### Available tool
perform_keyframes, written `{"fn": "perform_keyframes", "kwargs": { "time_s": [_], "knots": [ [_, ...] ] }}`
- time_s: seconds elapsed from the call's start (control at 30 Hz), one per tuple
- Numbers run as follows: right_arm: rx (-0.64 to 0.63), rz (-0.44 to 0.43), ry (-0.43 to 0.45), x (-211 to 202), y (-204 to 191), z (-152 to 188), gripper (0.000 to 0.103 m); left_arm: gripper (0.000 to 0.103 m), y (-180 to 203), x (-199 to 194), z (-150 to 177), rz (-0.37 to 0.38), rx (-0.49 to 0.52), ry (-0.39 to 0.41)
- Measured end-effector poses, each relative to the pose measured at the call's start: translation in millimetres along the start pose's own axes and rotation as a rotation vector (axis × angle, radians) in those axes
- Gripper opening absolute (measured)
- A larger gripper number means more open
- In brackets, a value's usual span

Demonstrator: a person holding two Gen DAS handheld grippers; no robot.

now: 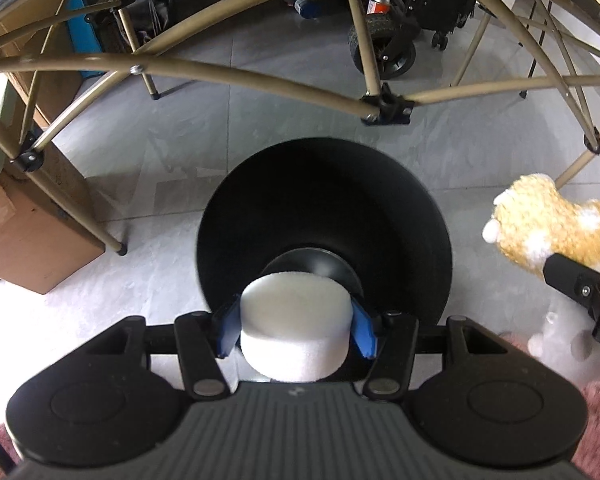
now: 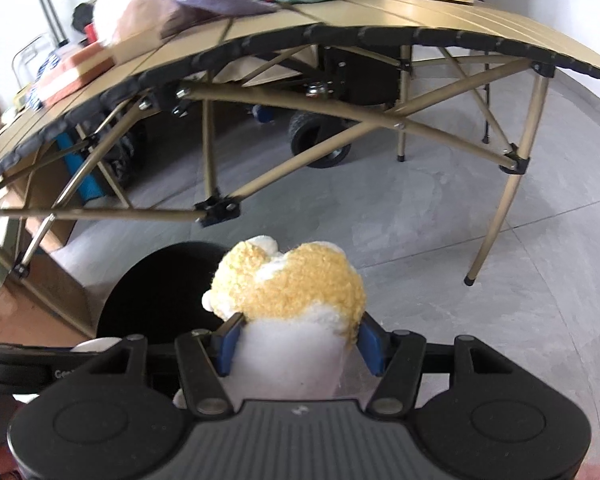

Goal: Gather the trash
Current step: 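Carry the foam cylinder and plush toy with both tools over the black bin, then open the left tool to drop the foam cylinder into the black bin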

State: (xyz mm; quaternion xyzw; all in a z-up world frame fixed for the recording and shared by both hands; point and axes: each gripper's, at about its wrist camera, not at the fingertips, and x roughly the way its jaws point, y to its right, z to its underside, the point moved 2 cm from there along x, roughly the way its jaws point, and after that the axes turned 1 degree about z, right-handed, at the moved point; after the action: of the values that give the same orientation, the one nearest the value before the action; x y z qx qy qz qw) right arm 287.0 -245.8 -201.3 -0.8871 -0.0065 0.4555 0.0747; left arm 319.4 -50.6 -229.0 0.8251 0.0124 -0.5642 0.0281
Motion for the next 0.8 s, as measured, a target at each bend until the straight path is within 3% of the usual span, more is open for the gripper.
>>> {"fn": "perform_keyframes", "kwargs": {
  "time_s": [0.4,0.8],
  "knots": [
    [0.058,0.059,0.015,9,19,-15,0.058,0.056,24,30,-27,-0.004,-0.064,0.015],
    [0.064,0.078,0.013,12,18,-15,0.058,0.061,22,40,-31,-0.033,-0.092,-0.016]
  ]
}}
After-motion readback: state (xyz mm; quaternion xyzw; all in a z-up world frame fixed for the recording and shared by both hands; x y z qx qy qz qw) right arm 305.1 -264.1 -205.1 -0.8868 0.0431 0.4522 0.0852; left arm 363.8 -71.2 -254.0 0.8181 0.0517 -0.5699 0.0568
